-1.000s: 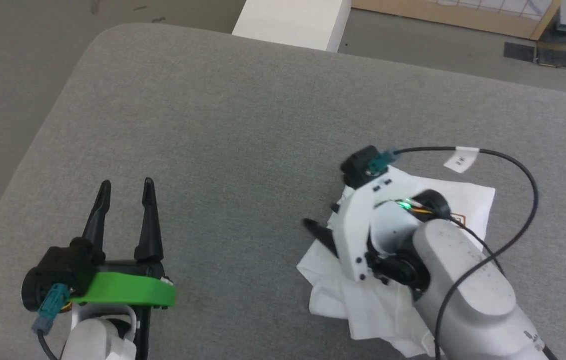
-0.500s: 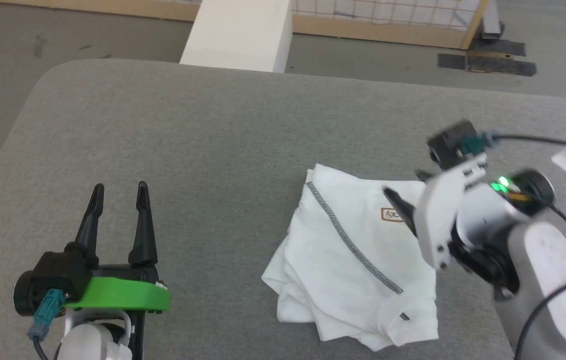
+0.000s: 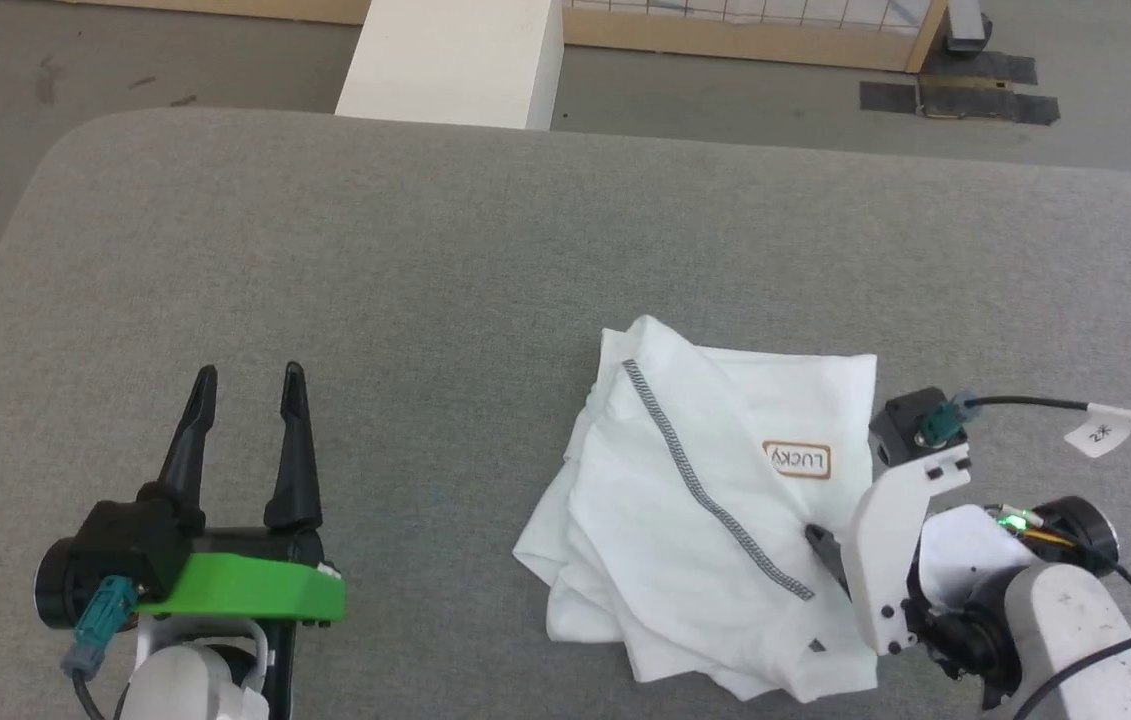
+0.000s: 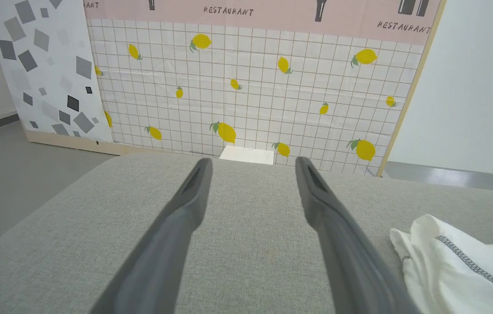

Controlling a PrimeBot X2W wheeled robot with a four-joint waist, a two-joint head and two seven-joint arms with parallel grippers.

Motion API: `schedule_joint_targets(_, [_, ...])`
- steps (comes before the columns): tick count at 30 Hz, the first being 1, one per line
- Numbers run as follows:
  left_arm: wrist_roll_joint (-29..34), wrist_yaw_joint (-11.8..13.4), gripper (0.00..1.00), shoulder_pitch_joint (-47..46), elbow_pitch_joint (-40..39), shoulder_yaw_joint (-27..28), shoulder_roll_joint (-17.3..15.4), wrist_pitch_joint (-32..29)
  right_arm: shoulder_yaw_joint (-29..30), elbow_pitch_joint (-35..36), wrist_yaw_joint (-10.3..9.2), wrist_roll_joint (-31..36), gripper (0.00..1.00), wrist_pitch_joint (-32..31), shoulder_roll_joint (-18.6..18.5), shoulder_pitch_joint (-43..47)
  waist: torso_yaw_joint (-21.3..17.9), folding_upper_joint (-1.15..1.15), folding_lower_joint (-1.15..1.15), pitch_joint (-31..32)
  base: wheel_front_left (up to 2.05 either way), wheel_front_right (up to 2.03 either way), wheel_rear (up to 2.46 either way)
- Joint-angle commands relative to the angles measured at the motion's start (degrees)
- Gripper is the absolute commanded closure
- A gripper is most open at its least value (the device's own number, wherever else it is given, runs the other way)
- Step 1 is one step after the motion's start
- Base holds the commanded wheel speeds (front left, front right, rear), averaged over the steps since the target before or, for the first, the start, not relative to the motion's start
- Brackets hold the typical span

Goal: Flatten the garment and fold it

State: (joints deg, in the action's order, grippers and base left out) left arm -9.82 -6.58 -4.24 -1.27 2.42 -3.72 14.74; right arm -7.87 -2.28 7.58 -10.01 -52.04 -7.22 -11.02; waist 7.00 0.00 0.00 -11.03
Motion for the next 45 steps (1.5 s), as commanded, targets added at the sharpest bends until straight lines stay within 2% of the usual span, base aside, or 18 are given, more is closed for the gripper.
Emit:
schedule_joint_targets(1, [-0.1, -0.3, 0.0, -0.7, 0.1, 0.0, 0.2, 0.3, 0.2, -1.7, -0.09, 0.5, 0.0, 0.2, 0.3, 1.0, 0.5, 0.0, 0.0, -0.4, 0.0, 0.0, 0.0])
schedule_joint_targets(5, [0.0, -0.4, 0.0, -0.7, 0.3, 0.1, 0.2, 0.3, 0.3, -6.6, -0.09, -0.3, 0.0, 1.2, 0.7, 0.6, 0.7, 0.0, 0.0, -0.5, 0.0, 0.0, 0.0])
schedule_joint_targets(6, [0.0, -0.4, 0.0, -0.8, 0.3, 0.2, 0.2, 0.3, -0.1, -7.1, -0.09, -0.4, 0.64, 1.9, 0.6, 0.3, 0.7, 0.0, 0.0, -0.5, 0.0, 0.0, 0.0])
schedule_joint_targets(7, [0.0, -0.5, 0.0, -0.7, 0.3, 0.3, 0.1, 0.3, -0.4, -7.4, -0.09, -0.8, 0.91, 2.5, 0.5, 0.0, 0.5, 0.0, 0.0, -0.3, 0.0, 0.0, 0.0])
schedule_joint_targets(8, [0.1, -0.5, 0.0, -0.6, 0.3, 0.5, 0.1, 0.3, -0.7, -7.7, -0.09, -1.5, 1.0, 3.0, 0.4, -0.3, 0.1, 0.0, 0.0, -0.2, 0.0, 0.0, 0.0])
schedule_joint_targets(11, [0.3, -0.5, 0.0, -0.1, 0.1, 0.7, 0.0, 0.3, -2.6, -7.3, -0.09, -2.5, 1.0, 3.8, -1.4, -1.5, -1.7, 0.0, 0.0, 0.3, 0.0, 0.0, 0.0])
schedule_joint_targets(16, [0.3, -0.5, 0.0, 1.2, -0.7, 1.2, -0.2, 0.3, -7.6, -4.3, -0.09, -5.0, 1.0, 3.1, -7.1, -3.7, -7.8, 0.0, 0.0, 0.2, 0.0, 0.0, 0.0])
schedule_joint_targets(23, [0.2, -0.5, 0.0, 0.6, -2.5, 2.0, -1.2, 0.3, -15.5, 1.2, -0.09, -10.0, 1.0, 0.4, -20.3, -9.2, -18.5, 0.0, 0.0, -3.2, 0.0, 0.0, 0.0])
schedule_joint_targets(29, [0.7, -0.6, 0.0, -1.5, -3.6, 1.0, -3.3, 0.1, -17.3, 0.6, -0.09, -12.3, 1.0, 1.2, -29.8, -15.1, -23.5, 0.0, 0.0, -8.1, 0.0, 0.0, 0.0])
schedule_joint_targets(33, [0.5, -0.7, 0.0, -3.4, -5.0, 0.6, -4.7, -0.7, -17.0, -2.3, -0.09, -11.7, 1.0, 3.2, -34.7, -18.7, -24.3, 0.0, 0.0, -12.0, 0.0, 0.0, 0.0])
schedule_joint_targets(35, [0.3, -0.7, 0.0, -4.3, -6.0, 0.5, -5.2, -1.2, -15.5, -4.6, -0.09, -11.6, 1.0, 4.3, -35.8, -20.0, -24.1, 0.0, 0.0, -13.9, 0.0, 0.0, 0.0])
schedule_joint_targets(38, [0.0, -0.7, 0.0, -5.4, -7.0, 0.6, -6.1, -2.1, -13.1, -7.9, -0.09, -10.8, 1.0, 5.7, -36.6, -21.5, -23.4, 0.0, 0.0, -15.9, 0.0, 0.0, 0.0])
schedule_joint_targets(45, [-0.1, -0.5, 0.0, -7.1, -8.9, 1.0, -7.6, -3.2, -2.5, -17.2, -0.09, -7.1, 1.0, 8.1, -36.7, -23.0, -20.7, 0.0, 0.0, -19.9, 0.0, 0.0, 0.0])
